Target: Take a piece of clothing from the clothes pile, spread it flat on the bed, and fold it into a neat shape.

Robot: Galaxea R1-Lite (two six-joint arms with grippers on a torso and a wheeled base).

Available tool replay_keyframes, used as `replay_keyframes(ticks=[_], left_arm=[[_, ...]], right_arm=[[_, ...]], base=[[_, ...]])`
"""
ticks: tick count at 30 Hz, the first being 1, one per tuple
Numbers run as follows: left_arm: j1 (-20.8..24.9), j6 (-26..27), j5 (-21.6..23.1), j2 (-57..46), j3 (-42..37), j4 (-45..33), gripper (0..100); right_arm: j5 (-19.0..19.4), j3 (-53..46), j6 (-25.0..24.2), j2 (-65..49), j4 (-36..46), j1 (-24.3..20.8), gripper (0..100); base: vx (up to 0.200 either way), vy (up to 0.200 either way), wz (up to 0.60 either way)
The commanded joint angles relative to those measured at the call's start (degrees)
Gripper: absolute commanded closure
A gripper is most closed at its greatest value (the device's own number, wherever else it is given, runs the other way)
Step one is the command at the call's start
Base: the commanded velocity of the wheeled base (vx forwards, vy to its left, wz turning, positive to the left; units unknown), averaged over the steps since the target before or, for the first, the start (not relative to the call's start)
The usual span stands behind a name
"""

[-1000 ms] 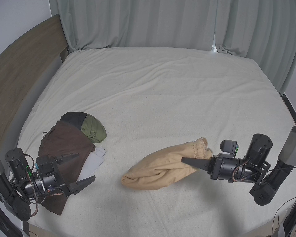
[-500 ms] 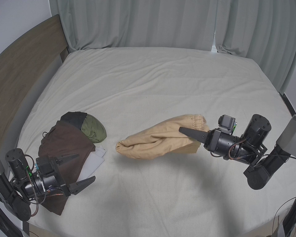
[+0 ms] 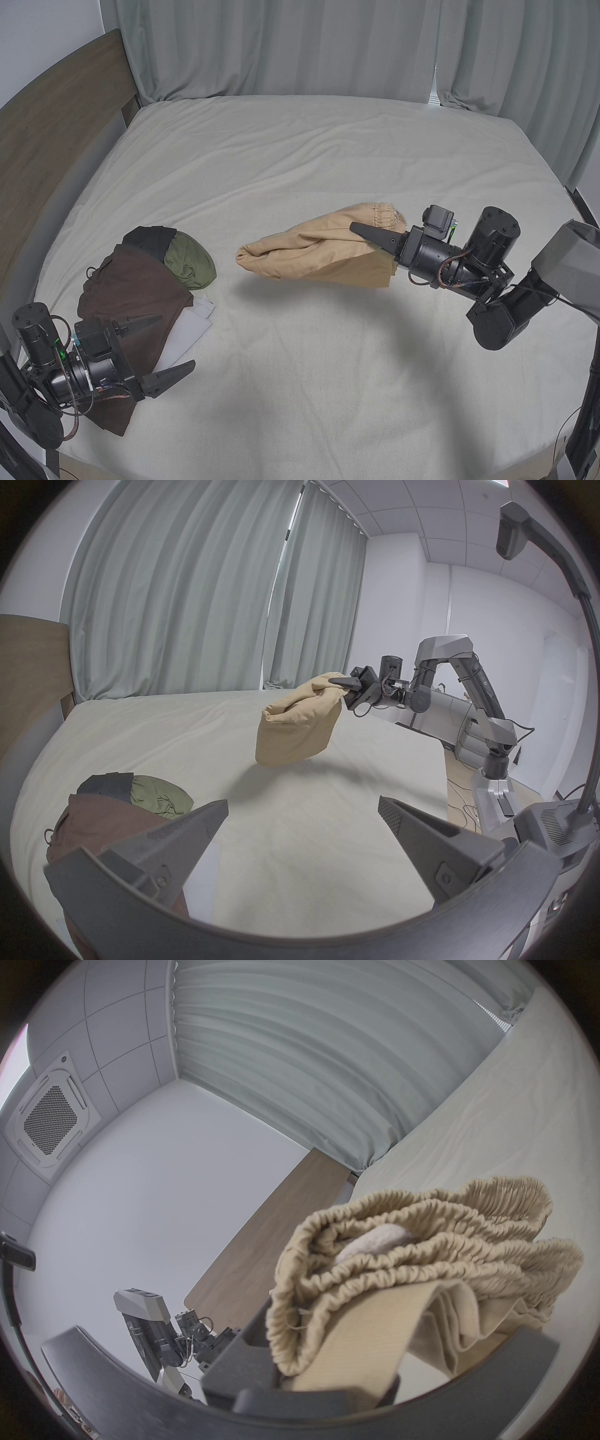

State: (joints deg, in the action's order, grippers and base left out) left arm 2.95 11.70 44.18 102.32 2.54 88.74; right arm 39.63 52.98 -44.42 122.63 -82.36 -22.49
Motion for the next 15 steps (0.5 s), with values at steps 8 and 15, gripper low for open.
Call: replay_keyframes(ticks=[8,15], left_arm=[[0.1,0.0,0.0,0.2,-0.2,-0.1,0],[0.3,0.0,-0.1,0.6,-0.2,0.0,0]], right_arm=[[0.0,13.0,-0.1,5.0,8.4,2.2,100],[-0.3,22.5,0.0,7.0,15.8,3.4,100]], base=[[0.0,0.0,0.0],[0.0,0.0,0.0]])
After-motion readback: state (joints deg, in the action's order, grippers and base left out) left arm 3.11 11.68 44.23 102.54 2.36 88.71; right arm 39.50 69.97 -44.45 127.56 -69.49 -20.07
